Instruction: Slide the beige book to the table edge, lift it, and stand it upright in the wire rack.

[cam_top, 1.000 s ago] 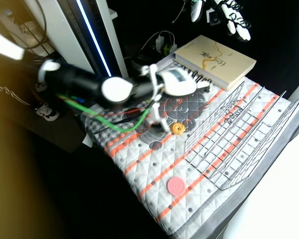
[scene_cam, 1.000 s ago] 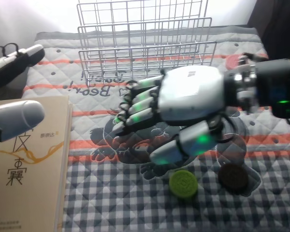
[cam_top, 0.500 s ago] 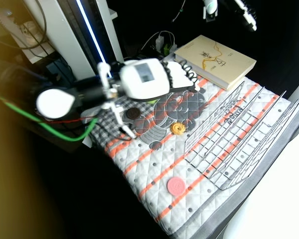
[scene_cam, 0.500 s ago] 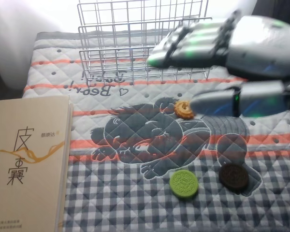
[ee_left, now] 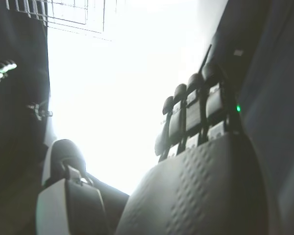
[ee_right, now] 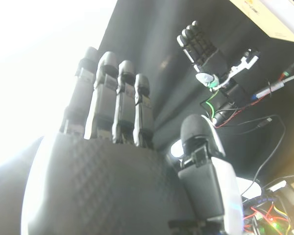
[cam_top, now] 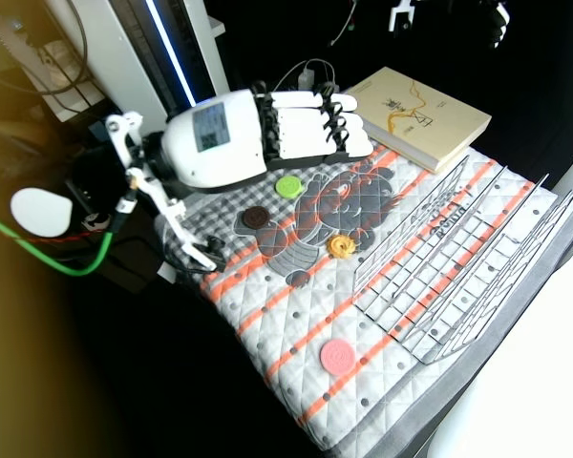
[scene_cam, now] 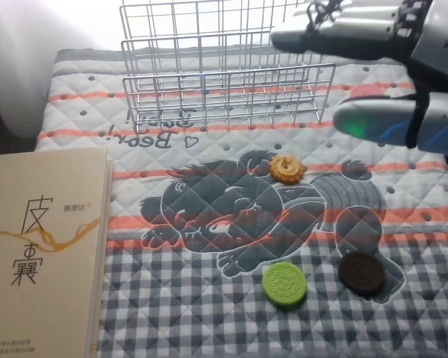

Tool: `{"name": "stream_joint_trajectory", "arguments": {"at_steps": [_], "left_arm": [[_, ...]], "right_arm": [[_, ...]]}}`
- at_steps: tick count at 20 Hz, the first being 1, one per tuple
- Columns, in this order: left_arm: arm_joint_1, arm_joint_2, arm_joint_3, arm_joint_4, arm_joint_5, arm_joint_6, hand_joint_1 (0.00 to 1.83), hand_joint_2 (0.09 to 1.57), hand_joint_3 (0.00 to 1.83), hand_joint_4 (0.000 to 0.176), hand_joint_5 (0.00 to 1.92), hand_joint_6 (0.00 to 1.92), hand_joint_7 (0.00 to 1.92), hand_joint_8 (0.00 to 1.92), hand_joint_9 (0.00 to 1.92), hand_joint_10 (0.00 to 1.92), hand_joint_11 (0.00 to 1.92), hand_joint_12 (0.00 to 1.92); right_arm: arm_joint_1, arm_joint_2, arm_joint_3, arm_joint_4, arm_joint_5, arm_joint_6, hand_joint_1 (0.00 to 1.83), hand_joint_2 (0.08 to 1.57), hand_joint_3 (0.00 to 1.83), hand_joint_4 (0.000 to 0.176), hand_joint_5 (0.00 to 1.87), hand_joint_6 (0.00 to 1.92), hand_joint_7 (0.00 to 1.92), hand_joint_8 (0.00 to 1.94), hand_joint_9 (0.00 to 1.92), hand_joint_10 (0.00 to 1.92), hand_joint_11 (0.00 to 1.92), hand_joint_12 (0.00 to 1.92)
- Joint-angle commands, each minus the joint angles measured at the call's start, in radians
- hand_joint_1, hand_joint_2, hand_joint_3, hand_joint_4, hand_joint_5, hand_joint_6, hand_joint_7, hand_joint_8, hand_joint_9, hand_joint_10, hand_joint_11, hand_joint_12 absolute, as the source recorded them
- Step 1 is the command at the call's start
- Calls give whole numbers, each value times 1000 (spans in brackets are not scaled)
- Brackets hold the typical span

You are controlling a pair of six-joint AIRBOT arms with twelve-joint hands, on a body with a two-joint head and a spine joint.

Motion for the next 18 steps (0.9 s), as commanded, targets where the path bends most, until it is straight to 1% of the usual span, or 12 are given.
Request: {"name": "stream_joint_trajectory", "arguments": {"at_steps": [1, 4, 5, 6, 8, 10, 11, 12, 13, 15, 17, 18], "left_arm": [[0, -11, 13, -14, -69, -25, 398, 810, 3, 0, 62, 1, 159, 4, 141, 3, 0, 553], [0, -39, 51, -5, 0, -74, 417, 832, 5, 0, 66, 1, 168, 2, 174, 3, 0, 622], [0, -55, 70, -5, 30, -101, 451, 848, 6, 0, 60, 1, 137, 4, 136, 6, 0, 508], [-1, -74, 94, 0, 62, -132, 437, 852, 4, 0, 23, 3, 92, 9, 80, 12, 0, 290], [-3, -107, 131, 20, 118, -184, 375, 869, 4, 0, 19, 2, 125, 2, 137, 13, 0, 564], [-10, -121, 147, 40, 156, -201, 374, 880, 3, 0, 9, 1, 100, 3, 99, 6, 0, 470], [-15, -124, 152, 52, 176, -201, 344, 867, 0, 9, 17, 5, 109, 9, 109, 12, 0, 448], [-20, -126, 158, 67, 197, -203, 356, 856, 0, 49, 27, 2, 114, 4, 104, 6, 0, 326], [-29, -128, 166, 83, 222, -205, 357, 840, 0, 74, 42, 2, 133, 4, 129, 8, 0, 343], [-63, -140, 188, 128, 286, -206, 354, 823, 0, 89, 55, 1, 147, 2, 147, 6, 0, 460], [-103, -153, 210, 168, 341, -206, 368, 804, 0, 93, 11, 2, 84, 6, 84, 9, 0, 260], [-123, -161, 221, 187, 367, -206, 342, 787, 0, 96, 1, 0, 85, 3, 101, 9, 0, 310]], "right_arm": [[5, -2, -5, 45, 120, -4, 0, 1347, 0, 0, 328, 2, 393, 1, 351, 0, 308, 40], [1, -2, -5, 48, 120, -4, 0, 1347, 0, 0, 358, 12, 429, 14, 359, 8, 293, 31], [-1, -2, -5, 50, 120, -4, 0, 1350, 0, 0, 360, 11, 429, 12, 364, 9, 298, 33], [-3, -2, -5, 55, 120, -4, 0, 1351, 0, 0, 354, 8, 426, 9, 372, 11, 314, 39], [-4, -2, -4, 58, 120, -4, 0, 1358, 1, 0, 347, 4, 418, 5, 382, 13, 338, 46], [-4, -2, -4, 58, 120, -4, 83, 1343, 0, 0, 358, 4, 416, 2, 392, 8, 366, 45], [-4, -2, -4, 58, 120, -4, 44, 1343, 0, 0, 349, 2, 418, 1, 399, 7, 376, 42], [-5, -2, -4, 59, 120, -4, 20, 1344, 0, 0, 346, 1, 420, 1, 396, 4, 362, 31], [-5, -2, -4, 60, 120, -4, 3, 1340, 0, 0, 338, 0, 416, 0, 390, 0, 354, 26], [-7, -2, -4, 61, 120, -4, 0, 1340, 0, 0, 344, 3, 422, 3, 391, 1, 350, 22], [-8, -2, -4, 62, 120, -4, 52, 1352, 0, 0, 352, 4, 432, 3, 397, 2, 361, 20], [-10, -1, -4, 63, 120, -4, 59, 1353, 1, 0, 354, 4, 425, 0, 398, 2, 374, 24]]}}
